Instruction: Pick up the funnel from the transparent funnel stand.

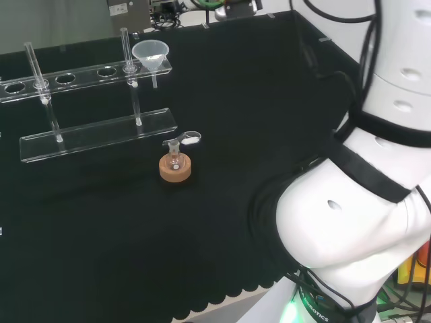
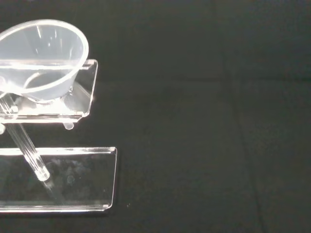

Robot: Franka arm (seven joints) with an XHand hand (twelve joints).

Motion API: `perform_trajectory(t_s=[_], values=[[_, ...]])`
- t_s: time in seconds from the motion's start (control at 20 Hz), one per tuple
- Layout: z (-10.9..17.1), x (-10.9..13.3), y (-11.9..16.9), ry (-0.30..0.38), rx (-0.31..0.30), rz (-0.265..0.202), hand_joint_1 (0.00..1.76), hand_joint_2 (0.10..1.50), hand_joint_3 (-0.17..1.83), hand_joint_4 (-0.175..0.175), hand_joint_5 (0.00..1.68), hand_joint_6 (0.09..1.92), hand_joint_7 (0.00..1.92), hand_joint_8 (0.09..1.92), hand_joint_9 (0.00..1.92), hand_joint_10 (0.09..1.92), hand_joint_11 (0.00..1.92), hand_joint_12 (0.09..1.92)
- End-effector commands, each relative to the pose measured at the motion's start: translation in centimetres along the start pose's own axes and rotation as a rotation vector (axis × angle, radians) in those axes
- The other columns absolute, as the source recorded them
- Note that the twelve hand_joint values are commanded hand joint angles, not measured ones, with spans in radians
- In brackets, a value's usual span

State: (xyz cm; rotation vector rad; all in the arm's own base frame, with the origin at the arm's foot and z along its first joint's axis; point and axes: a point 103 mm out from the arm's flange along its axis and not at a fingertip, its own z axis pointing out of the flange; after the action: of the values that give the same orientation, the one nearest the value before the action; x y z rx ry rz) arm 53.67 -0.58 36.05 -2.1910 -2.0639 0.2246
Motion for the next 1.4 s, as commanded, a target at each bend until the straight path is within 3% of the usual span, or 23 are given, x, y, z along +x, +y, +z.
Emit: perform_trajectory(t_s=[0.05, 0.55, 1.2, 1.4], values=[[3.3, 4.6, 6.0, -0.059, 0.082, -0.088, 0.37, 1.03, 0.23, -0.048, 0.25, 0.09, 0.06, 0.65, 0.24, 0.73, 0.08, 1.43], [5.8, 6.3, 8.3, -0.061, 0.163, -0.119, 0.41, 0.99, 0.22, -0.051, 0.22, 0.09, 0.04, 0.66, 0.25, 0.73, 0.09, 1.43], [5.0, 6.3, 5.9, -0.06, 0.169, -0.129, 0.43, 0.95, 0.21, -0.05, 0.2, 0.09, 0.02, 0.68, 0.25, 0.74, 0.11, 1.46], [4.9, 7.4, 5.1, -0.095, 0.169, -0.122, 0.47, 0.92, 0.2, -0.051, 0.17, 0.09, 0.01, 0.7, 0.24, 0.76, 0.17, 1.48]])
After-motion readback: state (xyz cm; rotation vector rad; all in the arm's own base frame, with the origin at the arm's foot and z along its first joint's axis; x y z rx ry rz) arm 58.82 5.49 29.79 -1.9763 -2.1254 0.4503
